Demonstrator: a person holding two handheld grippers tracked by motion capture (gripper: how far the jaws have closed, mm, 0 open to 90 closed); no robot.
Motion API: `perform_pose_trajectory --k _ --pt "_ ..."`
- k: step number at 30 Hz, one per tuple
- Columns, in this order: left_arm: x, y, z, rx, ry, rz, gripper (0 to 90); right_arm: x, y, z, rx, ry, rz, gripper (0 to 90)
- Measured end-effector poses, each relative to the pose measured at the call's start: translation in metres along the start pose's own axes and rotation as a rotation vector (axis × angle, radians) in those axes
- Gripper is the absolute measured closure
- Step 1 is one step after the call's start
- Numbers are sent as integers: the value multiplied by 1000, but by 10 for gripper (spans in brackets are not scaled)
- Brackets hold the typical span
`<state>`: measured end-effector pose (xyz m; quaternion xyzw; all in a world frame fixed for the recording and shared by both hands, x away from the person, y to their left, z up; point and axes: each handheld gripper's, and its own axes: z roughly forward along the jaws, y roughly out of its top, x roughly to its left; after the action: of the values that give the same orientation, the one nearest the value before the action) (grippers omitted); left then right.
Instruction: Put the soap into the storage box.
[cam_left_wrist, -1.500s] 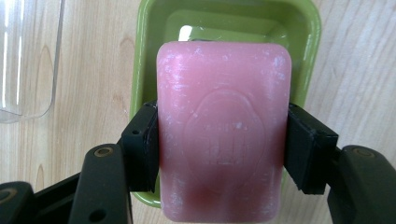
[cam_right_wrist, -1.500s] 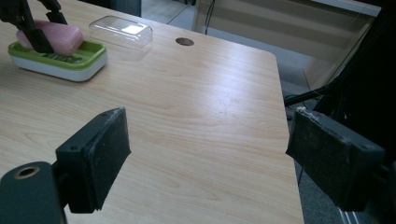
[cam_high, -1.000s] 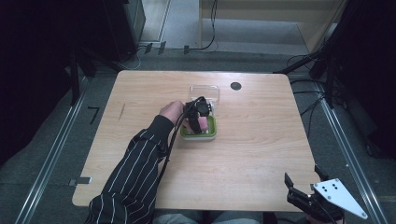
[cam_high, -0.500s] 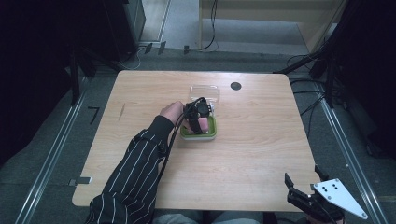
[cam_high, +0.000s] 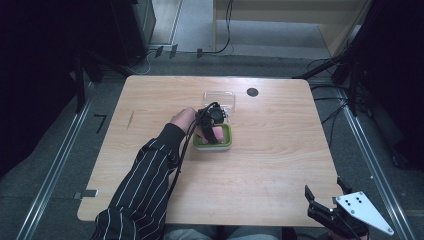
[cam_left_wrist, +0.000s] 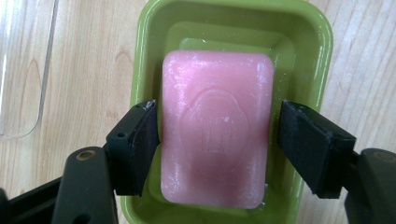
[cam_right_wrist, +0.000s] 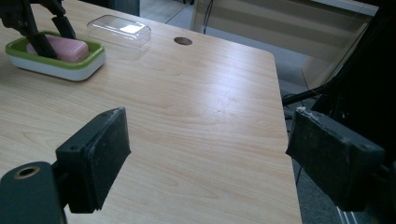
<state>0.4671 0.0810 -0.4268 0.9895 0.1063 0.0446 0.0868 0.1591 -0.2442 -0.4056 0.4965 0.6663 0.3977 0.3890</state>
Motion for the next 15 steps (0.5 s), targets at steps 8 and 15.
perform_pose_trajectory --k 8,15 --pt "-5 0 -9 34 0 -33 164 1 0 0 1 2 0 135" --pt "-10 -1 -12 89 5 -90 110 0 1 1 -3 4 -3 135"
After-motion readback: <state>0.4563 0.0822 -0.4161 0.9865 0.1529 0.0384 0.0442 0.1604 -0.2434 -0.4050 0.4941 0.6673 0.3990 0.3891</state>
